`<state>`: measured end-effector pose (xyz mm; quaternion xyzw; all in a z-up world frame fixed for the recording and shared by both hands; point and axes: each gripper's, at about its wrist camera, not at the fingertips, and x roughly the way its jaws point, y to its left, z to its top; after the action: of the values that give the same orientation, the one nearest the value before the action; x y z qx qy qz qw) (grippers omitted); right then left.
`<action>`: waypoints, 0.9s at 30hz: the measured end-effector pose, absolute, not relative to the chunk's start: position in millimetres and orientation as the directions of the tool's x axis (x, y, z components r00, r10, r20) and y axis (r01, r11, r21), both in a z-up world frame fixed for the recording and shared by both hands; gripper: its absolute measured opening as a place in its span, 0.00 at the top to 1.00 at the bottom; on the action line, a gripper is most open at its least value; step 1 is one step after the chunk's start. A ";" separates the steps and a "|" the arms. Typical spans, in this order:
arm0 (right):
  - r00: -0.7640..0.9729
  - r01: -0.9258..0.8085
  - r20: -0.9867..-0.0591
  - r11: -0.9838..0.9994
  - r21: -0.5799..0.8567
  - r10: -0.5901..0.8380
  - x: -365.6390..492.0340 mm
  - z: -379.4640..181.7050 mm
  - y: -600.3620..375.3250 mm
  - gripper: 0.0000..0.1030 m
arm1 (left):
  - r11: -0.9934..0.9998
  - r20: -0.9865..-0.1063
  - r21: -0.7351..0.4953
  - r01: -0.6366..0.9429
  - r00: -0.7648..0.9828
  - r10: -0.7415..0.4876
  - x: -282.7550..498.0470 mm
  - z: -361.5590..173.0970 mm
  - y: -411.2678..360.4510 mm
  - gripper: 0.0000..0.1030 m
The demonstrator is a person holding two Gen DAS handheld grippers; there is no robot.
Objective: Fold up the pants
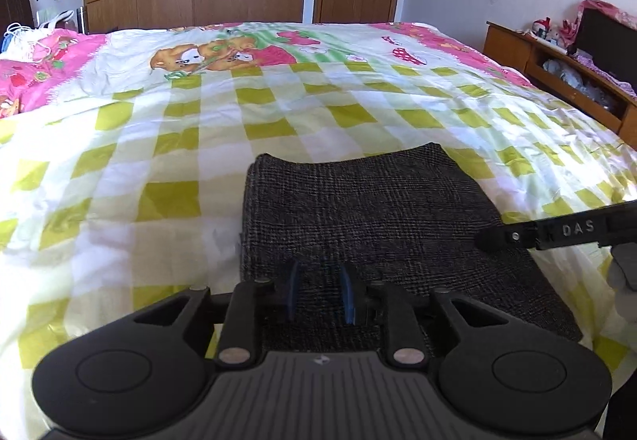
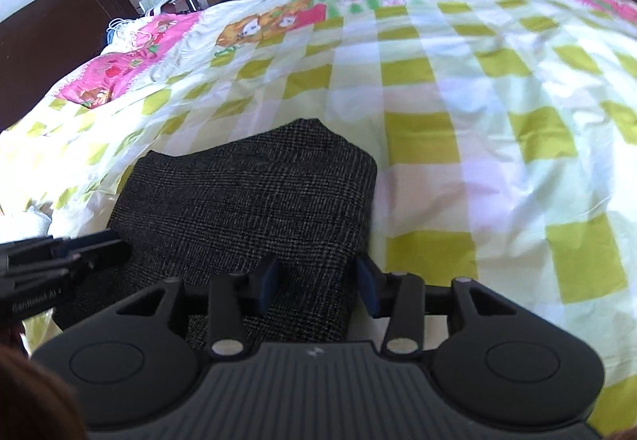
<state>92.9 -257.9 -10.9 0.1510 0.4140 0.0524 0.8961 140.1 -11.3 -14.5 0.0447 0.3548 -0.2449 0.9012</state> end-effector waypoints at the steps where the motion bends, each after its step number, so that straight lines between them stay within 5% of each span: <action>1: 0.648 0.032 -0.726 0.944 0.329 0.231 94.2 -11.8 -260.5 0.63 | 0.875 -0.662 -0.084 0.477 0.630 -0.407 139.3 -14.1 -13.1 0.66; 6: 0.633 0.034 -0.731 0.934 0.355 0.254 106.6 -13.6 -273.2 0.75 | 0.864 -0.669 -0.115 0.489 0.605 -0.431 139.6 -13.8 -22.2 0.64; 11: 0.623 0.023 -0.753 0.957 0.288 0.212 129.7 -18.8 -274.3 0.76 | 0.865 -0.663 -0.036 0.501 0.635 -0.396 128.4 -19.7 -42.4 0.52; 21: 0.701 -0.017 -0.696 0.979 0.202 0.156 67.7 33.9 -251.8 0.75 | 0.873 -0.686 -0.014 0.487 0.631 -0.362 101.5 -7.0 -41.6 0.52; 27: 0.639 -0.059 -0.757 0.990 0.130 0.138 46.0 4.4 -213.1 0.79 | 0.883 -0.705 0.014 0.469 0.631 -0.324 94.4 -12.5 -49.9 0.52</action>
<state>46.0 -213.1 4.4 0.0468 0.4216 0.0542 0.9040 94.4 -49.9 -12.5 0.0985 0.3686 -0.2208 0.8976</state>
